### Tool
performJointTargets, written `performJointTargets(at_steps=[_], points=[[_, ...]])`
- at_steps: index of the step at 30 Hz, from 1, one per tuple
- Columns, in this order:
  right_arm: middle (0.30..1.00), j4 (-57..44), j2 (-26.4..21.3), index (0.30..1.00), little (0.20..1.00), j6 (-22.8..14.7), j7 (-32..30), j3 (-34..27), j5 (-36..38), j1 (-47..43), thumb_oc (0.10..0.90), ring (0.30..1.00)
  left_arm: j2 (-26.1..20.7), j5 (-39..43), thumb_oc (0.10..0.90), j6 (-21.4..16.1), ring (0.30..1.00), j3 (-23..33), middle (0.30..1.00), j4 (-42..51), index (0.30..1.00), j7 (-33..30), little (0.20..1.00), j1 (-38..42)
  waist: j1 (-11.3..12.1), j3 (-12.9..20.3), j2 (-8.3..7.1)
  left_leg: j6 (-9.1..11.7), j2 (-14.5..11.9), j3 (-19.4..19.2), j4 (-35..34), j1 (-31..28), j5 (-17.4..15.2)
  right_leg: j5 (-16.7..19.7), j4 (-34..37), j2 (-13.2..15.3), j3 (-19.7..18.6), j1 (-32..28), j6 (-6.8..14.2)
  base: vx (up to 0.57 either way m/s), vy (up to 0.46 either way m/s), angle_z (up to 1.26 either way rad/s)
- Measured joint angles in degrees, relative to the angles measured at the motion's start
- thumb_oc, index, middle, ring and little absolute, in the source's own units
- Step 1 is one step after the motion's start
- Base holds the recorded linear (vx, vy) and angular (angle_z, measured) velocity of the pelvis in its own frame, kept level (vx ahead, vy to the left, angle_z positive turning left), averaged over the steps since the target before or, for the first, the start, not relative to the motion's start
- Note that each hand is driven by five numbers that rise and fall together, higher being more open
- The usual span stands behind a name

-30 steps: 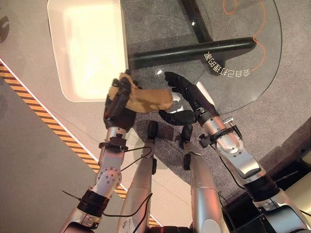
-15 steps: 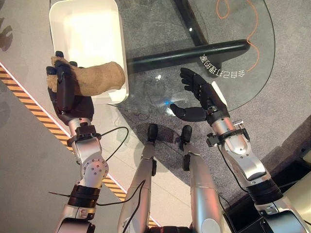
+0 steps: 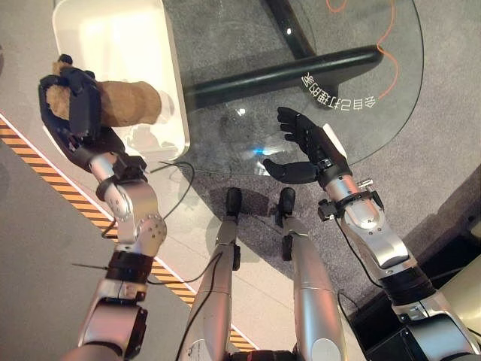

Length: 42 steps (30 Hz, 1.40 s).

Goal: Wipe the table with a cloth and put it in the basket.

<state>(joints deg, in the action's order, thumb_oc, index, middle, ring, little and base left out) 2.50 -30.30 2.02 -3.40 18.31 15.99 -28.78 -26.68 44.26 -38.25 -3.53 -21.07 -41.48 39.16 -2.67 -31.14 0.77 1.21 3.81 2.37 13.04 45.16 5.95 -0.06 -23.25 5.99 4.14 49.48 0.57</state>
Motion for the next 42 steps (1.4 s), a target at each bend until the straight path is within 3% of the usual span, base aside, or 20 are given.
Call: performJointTargets(at_steps=[7, 12, 16, 22, 26, 34, 35, 36, 37, 38, 42], points=[[0.900, 1.18, -1.68, 0.900, 0.900, -0.16, 0.00, 1.08, 0.55, 0.18, 0.800, 0.900, -5.05, -8.65, 0.100, 0.04, 0.300, -0.49, 0.300, -5.64, 0.300, -9.25, 0.200, 6.05, -1.47, -0.01, 0.00, -0.03, -0.06, -0.20, 0.01, 0.30, -0.05, 0.06, 0.08, -0.06, -0.15, 0.28, 0.04, 0.01, 0.090, -0.01], [0.900, 1.17, -1.85, 0.900, 0.900, -0.92, -0.02, 1.19, 2.12, -0.48, 0.800, 0.900, -10.15, -10.12, 0.100, 0.79, 0.300, -2.65, 0.300, -10.41, 0.300, -10.83, 0.200, 11.65, -2.50, 0.02, -0.05, -0.05, -0.12, -0.19, 1.10, 2.79, -0.15, 0.51, 0.06, -0.18, -0.11, 2.17, 0.09, -0.01, 0.062, 0.00], [0.900, 1.28, -2.05, 0.900, 0.900, -1.09, -0.02, 2.06, 2.37, -0.42, 0.800, 0.900, -10.56, -10.31, 0.100, 2.83, 0.300, -4.82, 0.300, -14.85, 0.300, -10.21, 0.200, 15.75, -3.14, 0.00, -0.10, -0.21, -0.12, -0.17, 2.52, 5.19, -0.65, 0.73, 0.06, -0.22, 0.01, 3.77, 0.21, -0.01, 0.037, -0.01], [0.900, 1.81, -2.67, 0.900, 0.900, -2.56, 0.00, 4.74, 4.26, -1.10, 0.800, 0.900, -10.93, -9.68, 0.100, 11.23, 0.300, -9.63, 0.300, -23.36, 0.300, -7.20, 0.200, 19.64, -5.13, -0.07, -1.28, -0.45, -0.12, -0.20, 4.21, 6.77, -1.46, 0.99, 0.50, -0.30, 0.08, 4.24, 0.57, -0.01, 0.024, -0.01], [0.900, 4.13, -3.59, 0.900, 0.900, -4.05, 0.04, 6.16, 5.03, -3.79, 0.800, 0.900, -14.29, -6.85, 0.100, 16.54, 0.300, -13.30, 0.300, -29.55, 0.300, -3.73, 0.200, 25.83, -5.56, -0.06, -2.11, -0.45, -0.62, -0.15, 6.20, 8.76, -2.41, 1.39, 0.61, -0.88, 0.24, 5.06, 0.59, -0.01, -0.002, -0.04], [0.900, 5.98, -3.80, 0.900, 0.900, -5.20, -0.06, 9.62, 8.38, -7.81, 0.800, 0.900, -18.95, -3.65, 0.100, 27.12, 0.300, -15.52, 0.300, -39.41, 0.300, 3.05, 0.200, 35.79, -6.95, 0.04, -2.94, -0.53, -1.07, -0.10, 8.42, 10.03, -3.53, 1.83, 1.28, -1.35, 0.49, 4.96, 0.82, 0.00, -0.008, -0.02], [0.900, 6.02, -3.80, 0.900, 0.900, -5.23, -0.12, 9.82, 8.74, -7.98, 0.800, 0.900, -19.14, -3.10, 0.152, 28.17, 0.345, -15.82, 0.345, -40.47, 0.345, 3.91, 0.252, 36.83, -6.94, 0.04, -2.96, -0.59, -1.15, -0.11, 8.96, 10.18, -3.68, 1.98, 1.45, -1.46, 0.48, 4.86, 0.84, -0.01, -0.025, -0.05], [0.900, 6.05, -3.80, 0.900, 0.900, -5.23, -0.19, 9.99, 8.95, -8.06, 0.800, 0.900, -19.19, -2.42, 0.342, 28.85, 0.507, -16.02, 0.507, -41.08, 0.507, 4.42, 0.442, 37.46, -6.97, 0.04, -2.96, -0.65, -1.15, -0.11, 9.05, 10.19, -3.79, 1.99, 1.46, -1.46, 0.48, 4.73, 0.84, 0.00, 0.000, 0.00], [0.900, 6.05, -3.80, 0.900, 0.900, -5.23, -0.22, 10.13, 8.97, -8.32, 0.800, 0.900, -19.25, -1.97, 0.443, 29.86, 0.594, -16.02, 0.594, -41.31, 0.594, 4.89, 0.543, 37.85, -6.98, 0.05, -2.98, -0.71, -1.15, -0.11, 9.17, 10.12, -3.90, 1.99, 1.47, -1.47, 0.48, 4.53, 0.85, 0.00, 0.000, 0.00], [0.900, 6.06, -3.81, 0.900, 0.900, -5.22, -0.26, 10.37, 9.12, -8.53, 0.800, 0.900, -19.30, -1.62, 0.800, 30.66, 0.900, -16.02, 0.900, -41.58, 0.900, 5.38, 0.900, 38.14, -7.00, 0.07, -3.01, -0.76, -1.15, -0.11, 9.23, 10.04, -3.97, 2.00, 1.52, -1.47, 0.49, 4.34, 0.87, 0.00, 0.000, 0.00], [0.900, 6.04, -3.80, 0.900, 0.900, -5.21, -0.31, 11.26, 9.41, -9.41, 0.800, 0.900, -19.50, 0.44, 0.800, 32.57, 0.900, -16.06, 0.900, -42.62, 0.900, 7.22, 0.900, 39.06, -7.06, 0.11, -3.10, -0.91, -1.18, -0.09, 10.09, 10.07, -4.30, 2.15, 1.53, -1.52, 0.51, 3.96, 1.08, 0.00, 0.000, 0.00]])
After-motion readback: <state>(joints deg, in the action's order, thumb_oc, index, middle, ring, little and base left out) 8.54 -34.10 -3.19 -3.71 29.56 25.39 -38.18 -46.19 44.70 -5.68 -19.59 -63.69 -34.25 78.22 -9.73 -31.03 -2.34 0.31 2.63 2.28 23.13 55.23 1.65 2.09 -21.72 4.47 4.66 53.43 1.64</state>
